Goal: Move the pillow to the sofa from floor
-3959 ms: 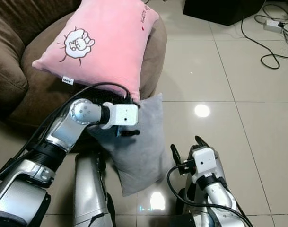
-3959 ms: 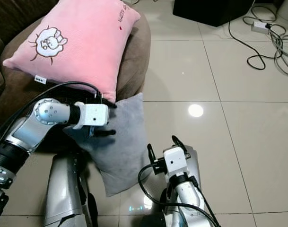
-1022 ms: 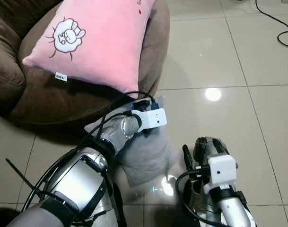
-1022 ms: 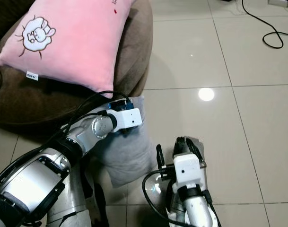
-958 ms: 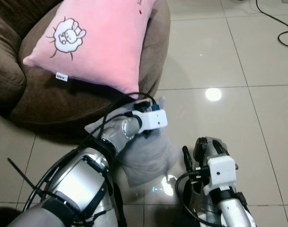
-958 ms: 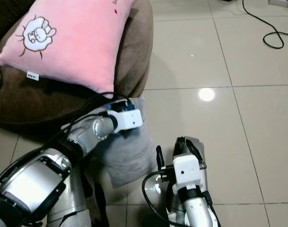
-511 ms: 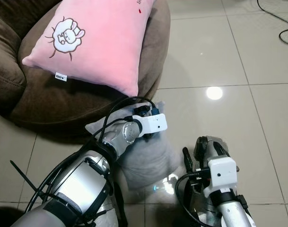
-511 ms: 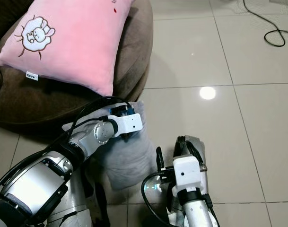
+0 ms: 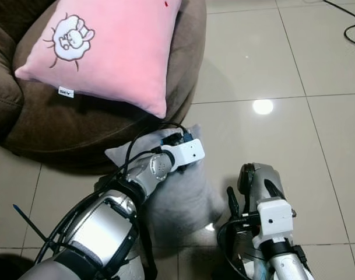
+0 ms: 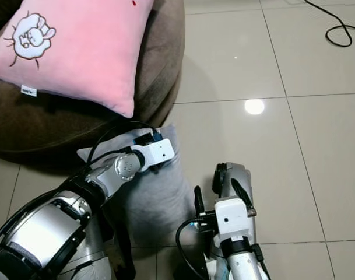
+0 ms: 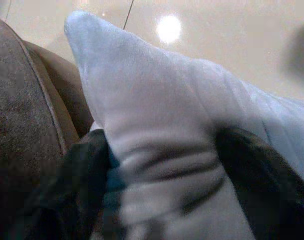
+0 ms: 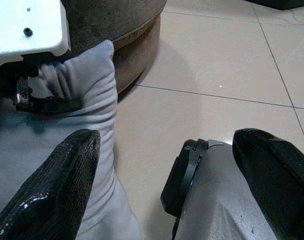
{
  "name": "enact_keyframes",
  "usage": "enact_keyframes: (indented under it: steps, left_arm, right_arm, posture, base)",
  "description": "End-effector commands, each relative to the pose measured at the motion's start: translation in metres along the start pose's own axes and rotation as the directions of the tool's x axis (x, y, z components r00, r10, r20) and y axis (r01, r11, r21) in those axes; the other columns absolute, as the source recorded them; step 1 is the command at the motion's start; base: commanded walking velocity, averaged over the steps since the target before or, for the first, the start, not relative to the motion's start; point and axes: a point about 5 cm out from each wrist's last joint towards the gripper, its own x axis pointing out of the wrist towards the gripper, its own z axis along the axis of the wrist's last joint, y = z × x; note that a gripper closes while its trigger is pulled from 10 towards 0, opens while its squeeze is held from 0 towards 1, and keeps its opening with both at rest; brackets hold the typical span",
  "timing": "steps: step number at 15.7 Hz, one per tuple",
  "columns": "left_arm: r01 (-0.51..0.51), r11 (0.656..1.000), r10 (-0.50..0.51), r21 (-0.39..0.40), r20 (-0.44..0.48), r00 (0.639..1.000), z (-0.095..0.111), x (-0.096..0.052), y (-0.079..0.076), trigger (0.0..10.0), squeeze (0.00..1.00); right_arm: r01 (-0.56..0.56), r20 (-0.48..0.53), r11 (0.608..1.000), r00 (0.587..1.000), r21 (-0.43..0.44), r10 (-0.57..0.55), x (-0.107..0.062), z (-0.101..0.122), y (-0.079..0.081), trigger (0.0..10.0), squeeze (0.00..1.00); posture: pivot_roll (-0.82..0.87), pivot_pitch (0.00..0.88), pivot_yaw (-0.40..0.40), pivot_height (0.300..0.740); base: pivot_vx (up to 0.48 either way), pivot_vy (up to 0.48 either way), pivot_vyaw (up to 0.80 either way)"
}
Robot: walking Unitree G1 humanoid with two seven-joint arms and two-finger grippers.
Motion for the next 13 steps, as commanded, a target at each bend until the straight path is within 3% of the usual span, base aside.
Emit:
enact_keyframes:
  steps: [1,13]
  left_arm:
    - [0.053,0.998,-0.055,-0.038,-0.043,0.998,-0.0149,-0.0034,-0.0162,0.0,0.0]
    - [0.028,0.992,-0.025,-0.123,0.023,0.999,-0.0074,-0.0027,-0.0135,0.0,0.0]
  right_arm:
    - [0.0,-0.073,1.0,0.997,0.011,0.001,-0.0067,-0.0142,0.0009,10.0,0.0]
    - [-0.003,-0.067,1.0,0.998,0.003,0.003,-0.0087,-0.0169,-0.0015,10.0,0.0]
  posture:
    - [-0.16,0.37,0.113,0.429]
    - [-0.16,0.38,0.105,0.429]
  base:
    - [0.0,0.0,0.0]
    - [0.0,0.0,0.0]
